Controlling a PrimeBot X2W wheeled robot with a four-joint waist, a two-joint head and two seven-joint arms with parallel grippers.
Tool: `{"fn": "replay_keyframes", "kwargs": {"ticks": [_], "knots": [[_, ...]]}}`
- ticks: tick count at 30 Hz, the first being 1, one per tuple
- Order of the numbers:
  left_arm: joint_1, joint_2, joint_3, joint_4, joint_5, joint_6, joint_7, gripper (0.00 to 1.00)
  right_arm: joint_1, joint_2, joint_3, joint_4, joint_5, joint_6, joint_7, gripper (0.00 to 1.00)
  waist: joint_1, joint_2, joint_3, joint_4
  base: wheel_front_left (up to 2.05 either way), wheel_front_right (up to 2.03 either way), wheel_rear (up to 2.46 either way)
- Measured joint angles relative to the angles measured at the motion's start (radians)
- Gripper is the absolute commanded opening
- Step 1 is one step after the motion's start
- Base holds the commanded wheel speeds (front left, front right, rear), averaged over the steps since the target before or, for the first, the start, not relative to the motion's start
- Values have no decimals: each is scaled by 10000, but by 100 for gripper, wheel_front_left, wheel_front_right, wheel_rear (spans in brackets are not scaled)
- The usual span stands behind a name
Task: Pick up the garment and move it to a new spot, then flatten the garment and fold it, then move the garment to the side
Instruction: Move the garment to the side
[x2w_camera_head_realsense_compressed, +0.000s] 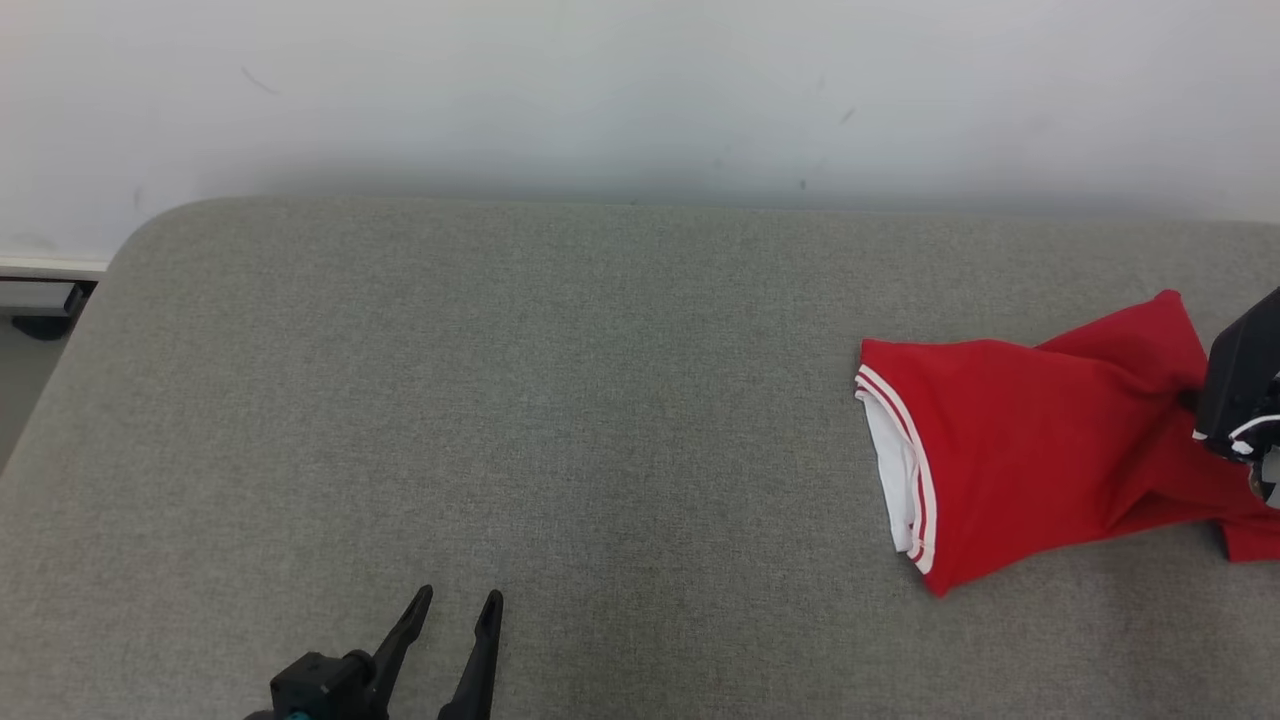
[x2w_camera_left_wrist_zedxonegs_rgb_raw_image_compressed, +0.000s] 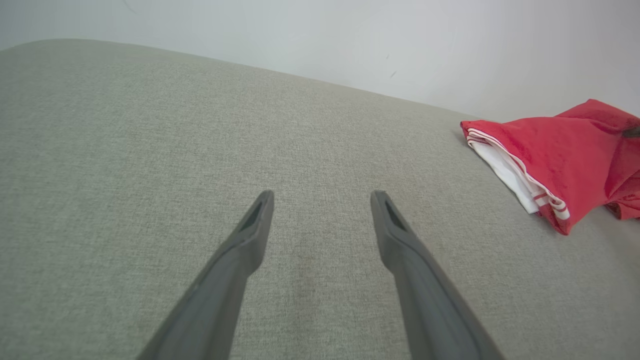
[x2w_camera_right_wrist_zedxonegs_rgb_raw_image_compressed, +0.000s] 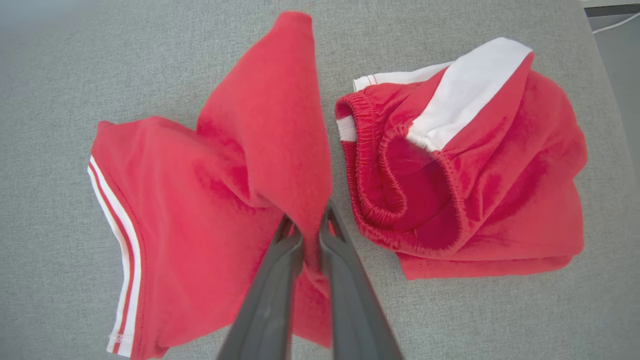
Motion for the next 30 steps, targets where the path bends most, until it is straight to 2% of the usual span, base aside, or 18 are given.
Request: {"fn": "replay_keyframes", "kwargs": {"ticks": [6,18,30], "knots": [[-22,105,-10,-27,8,-88,0,100,-541,-428,2,-73,-497,-2,88,0,-1,0,256,-91,0,0,0],[-244,199,54,-73,8,-176,0,100,-975,-719,-391,75,-1279,0,140,0,-1,0,769,-101,0,0,0],[-311,232,90,-44,8,-249,0,100,-1385,-1076,-548,-69,-1824,0,345,0,-1,0,839,-293,0,0,0]]}}
